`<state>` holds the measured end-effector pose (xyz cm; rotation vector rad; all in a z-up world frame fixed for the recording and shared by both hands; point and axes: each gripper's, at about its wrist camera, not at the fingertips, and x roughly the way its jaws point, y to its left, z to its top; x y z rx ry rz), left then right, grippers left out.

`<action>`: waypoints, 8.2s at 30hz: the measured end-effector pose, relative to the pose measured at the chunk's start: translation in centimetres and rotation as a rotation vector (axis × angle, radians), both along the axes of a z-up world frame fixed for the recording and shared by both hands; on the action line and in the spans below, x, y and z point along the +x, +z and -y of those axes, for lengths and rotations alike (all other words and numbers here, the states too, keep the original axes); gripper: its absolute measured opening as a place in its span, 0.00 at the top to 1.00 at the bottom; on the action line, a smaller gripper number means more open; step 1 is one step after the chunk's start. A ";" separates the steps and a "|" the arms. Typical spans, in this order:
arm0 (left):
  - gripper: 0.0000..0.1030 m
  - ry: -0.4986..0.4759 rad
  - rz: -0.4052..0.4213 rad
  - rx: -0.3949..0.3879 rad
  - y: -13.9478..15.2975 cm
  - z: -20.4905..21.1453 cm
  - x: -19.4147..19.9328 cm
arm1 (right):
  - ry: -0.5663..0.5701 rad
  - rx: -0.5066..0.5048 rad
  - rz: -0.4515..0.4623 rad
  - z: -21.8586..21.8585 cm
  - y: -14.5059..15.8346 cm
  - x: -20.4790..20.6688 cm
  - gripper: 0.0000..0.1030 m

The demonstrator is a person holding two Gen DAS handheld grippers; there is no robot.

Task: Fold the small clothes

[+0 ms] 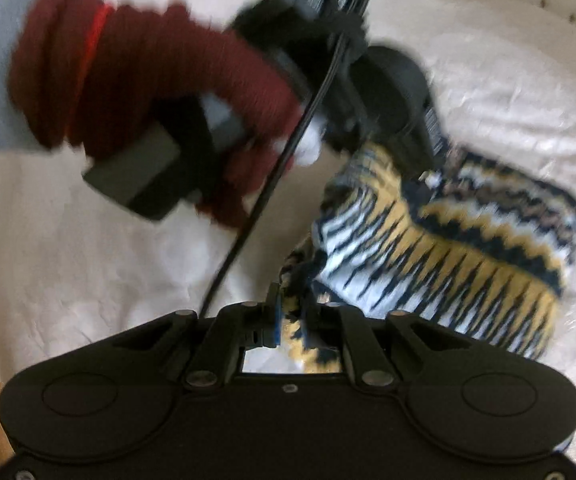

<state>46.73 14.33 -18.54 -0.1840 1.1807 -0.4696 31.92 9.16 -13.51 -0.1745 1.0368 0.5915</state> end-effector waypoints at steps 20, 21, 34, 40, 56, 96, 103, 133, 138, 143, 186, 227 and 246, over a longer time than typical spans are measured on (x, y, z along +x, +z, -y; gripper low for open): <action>0.27 -0.069 0.310 0.151 6.8 0.7 -4.0 | -0.393 0.027 0.058 11.4 2.5 7.7 0.24; 0.27 -0.095 0.315 0.162 6.4 1.3 -4.5 | -0.420 0.019 0.047 11.9 1.7 8.9 0.23; 0.22 -0.027 0.009 0.148 -0.2 -1.2 -8.0 | -0.743 0.272 -0.336 21.0 -6.6 13.7 0.02; 0.20 -0.011 0.011 0.189 0.1 -2.4 -9.0 | -0.732 0.295 -0.196 22.6 -3.1 13.4 0.01; 0.19 -0.307 0.155 0.093 2.4 9.5 -10.4 | -0.739 0.393 -0.315 24.6 -6.0 19.4 0.44; 0.01 0.129 -0.099 -0.222 -3.6 -1.7 -7.3 | -0.538 0.503 -0.371 20.8 -8.8 17.1 0.00; 0.46 0.173 -0.157 -0.306 -3.7 -1.2 -5.8 | -0.578 0.455 -0.416 19.9 -7.8 16.4 0.38; 0.63 0.096 -0.059 -0.250 4.8 10.4 -26.9 | -0.470 0.488 -0.279 25.3 5.5 -7.3 0.50; 0.63 0.115 -0.006 -0.245 5.7 10.8 -26.8 | -0.417 0.506 -0.243 26.5 6.2 -7.5 0.48; 0.55 0.203 -0.029 -0.042 3.4 9.4 -27.4 | -0.504 0.249 -0.145 28.1 4.2 -7.1 0.25; 0.04 0.004 0.035 0.227 -1.5 9.4 -21.7 | -0.409 0.146 0.048 23.5 4.3 -11.2 0.25; 0.13 0.135 0.352 0.261 12.1 12.1 -34.6 | -0.638 -0.014 0.180 24.4 11.0 -22.9 0.01; 0.16 0.232 0.233 0.220 13.9 12.9 -41.7 | -0.747 -0.025 0.141 22.8 14.6 -28.3 0.03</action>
